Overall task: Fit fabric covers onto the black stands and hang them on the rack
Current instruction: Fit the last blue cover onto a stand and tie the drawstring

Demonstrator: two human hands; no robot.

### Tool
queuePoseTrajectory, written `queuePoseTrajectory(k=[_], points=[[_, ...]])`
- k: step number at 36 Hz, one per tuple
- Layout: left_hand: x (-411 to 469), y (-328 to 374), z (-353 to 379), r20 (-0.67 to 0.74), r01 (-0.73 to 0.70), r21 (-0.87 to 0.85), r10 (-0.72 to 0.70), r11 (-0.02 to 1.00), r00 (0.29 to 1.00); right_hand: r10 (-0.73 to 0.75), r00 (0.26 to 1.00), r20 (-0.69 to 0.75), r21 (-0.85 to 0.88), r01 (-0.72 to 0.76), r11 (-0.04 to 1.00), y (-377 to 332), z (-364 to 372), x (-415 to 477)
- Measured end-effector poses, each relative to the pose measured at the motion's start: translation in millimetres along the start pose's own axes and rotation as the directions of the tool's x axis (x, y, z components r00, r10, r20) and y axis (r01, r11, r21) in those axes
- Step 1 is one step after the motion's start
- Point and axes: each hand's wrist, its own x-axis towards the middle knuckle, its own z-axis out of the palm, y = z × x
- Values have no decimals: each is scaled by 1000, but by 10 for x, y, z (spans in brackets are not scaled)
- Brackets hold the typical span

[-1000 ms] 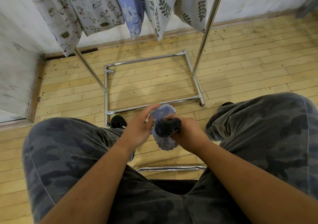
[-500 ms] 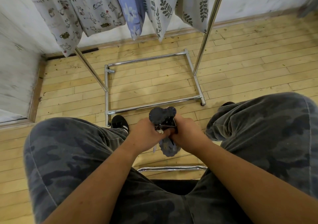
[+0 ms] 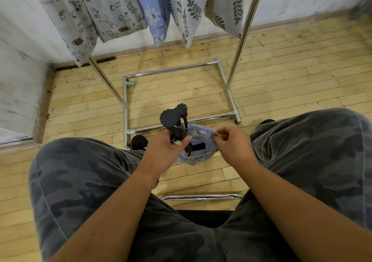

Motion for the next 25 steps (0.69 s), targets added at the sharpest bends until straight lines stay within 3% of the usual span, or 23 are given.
queuePoseTrajectory(k=[13, 22, 25], points=[[-3, 18, -10, -19, -21, 87, 23, 996, 1000, -34, 999, 11, 87, 33, 996, -77, -38, -22], [-3, -2, 47, 26, -38, 172, 34, 984, 999, -50, 992, 115, 349, 7, 937, -198, -56, -70], [-15, 46, 75, 86, -26, 269, 3, 963, 996, -52, 989, 139, 394, -7, 919, -310, -106, -102]])
